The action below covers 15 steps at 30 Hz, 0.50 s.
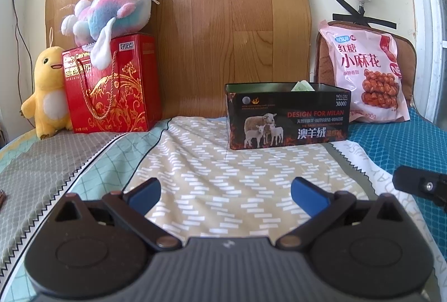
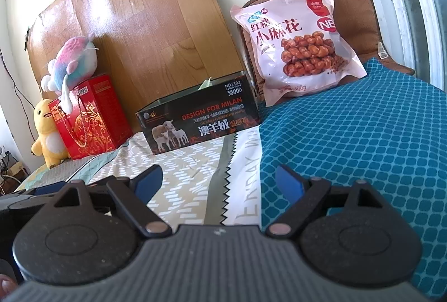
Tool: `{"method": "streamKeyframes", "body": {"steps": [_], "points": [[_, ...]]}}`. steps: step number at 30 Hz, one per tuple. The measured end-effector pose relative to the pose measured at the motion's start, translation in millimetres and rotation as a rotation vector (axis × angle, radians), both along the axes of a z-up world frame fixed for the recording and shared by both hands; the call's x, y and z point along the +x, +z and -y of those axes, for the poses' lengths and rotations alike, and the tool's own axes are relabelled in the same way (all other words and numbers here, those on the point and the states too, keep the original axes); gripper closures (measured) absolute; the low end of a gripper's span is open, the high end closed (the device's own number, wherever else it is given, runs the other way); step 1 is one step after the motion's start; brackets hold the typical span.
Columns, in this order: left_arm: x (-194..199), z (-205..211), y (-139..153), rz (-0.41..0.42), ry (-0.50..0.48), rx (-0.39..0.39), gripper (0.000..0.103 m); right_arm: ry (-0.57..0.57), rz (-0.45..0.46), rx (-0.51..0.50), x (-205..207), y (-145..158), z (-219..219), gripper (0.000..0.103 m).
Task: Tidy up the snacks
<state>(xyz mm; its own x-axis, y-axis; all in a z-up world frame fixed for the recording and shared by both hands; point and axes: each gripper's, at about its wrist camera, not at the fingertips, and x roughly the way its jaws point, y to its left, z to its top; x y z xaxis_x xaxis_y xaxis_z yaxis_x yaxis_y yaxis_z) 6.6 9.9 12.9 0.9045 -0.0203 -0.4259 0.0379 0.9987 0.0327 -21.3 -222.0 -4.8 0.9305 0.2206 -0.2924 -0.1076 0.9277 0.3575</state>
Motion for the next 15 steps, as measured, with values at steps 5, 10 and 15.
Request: {"method": "streamKeyframes", "body": {"steps": [5,10,15], "points": [[1.7,-0.4,-0.7,-0.01,0.001,-0.001,0.0,-0.002,-0.001,-0.007,0.1,0.1,-1.2,0.013],[2.6,-1.0,-1.0,-0.016,0.006,-0.003,0.0,-0.004,0.011,-0.021,-0.9,0.5,-2.4,0.011],[2.7,-0.8,-1.0,-0.014,0.005,0.003,0.0,-0.002,0.018,-0.023,-1.5,0.9,-2.7,0.01]]}}
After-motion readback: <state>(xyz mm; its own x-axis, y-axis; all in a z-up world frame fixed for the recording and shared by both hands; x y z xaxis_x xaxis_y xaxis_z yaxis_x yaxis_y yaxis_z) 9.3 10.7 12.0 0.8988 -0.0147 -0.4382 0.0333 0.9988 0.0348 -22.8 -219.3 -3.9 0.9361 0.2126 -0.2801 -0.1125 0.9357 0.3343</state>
